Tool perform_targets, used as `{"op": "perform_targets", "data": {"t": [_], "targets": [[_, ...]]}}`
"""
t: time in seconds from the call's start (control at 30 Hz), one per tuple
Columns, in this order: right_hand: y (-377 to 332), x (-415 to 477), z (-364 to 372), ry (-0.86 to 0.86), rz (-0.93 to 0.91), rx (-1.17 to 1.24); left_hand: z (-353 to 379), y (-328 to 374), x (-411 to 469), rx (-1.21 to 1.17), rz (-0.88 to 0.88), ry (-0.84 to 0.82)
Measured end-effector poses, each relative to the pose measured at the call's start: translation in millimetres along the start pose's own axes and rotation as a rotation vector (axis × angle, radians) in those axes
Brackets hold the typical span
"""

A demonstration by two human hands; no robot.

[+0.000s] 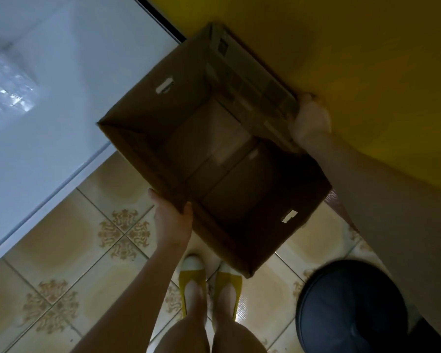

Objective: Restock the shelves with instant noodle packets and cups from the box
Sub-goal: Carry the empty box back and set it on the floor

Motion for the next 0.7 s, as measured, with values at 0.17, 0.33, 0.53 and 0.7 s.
{"op": "perform_targets", "data": {"t": [0.17, 0.33, 0.53, 0.7], "targets": [[0.1, 3.4, 4.9, 0.009, 0.040, -0.085, -2.7, -7.0, 0.3, -0.060, -0.026, 0.084], [8.6, -18.4, -6.2, 0.024, 0.063, 0.040, -17.6, -4.5, -28.7, -0.095, -0.042, 0.094], [5.2, -80.0, -53.9, 0.066, 0.087, 0.209, -43.9, 18.7, -88.2, -0.096, -0.050, 0.074], [-3.8, -142.5, -102.0, 0.094, 0.079, 0.185, -83.9, 47.7, -142.4, -0.085, -0.023, 0.076]]}}
Point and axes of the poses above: each hand's wrist, its own x-axis towards the middle knuckle, its own z-axis out of the palm, y = z × x, the point moved 9 cm from there along x, towards the middle knuckle, and after that the axes turned 12 degrees about -y, right-handed, at the moved point
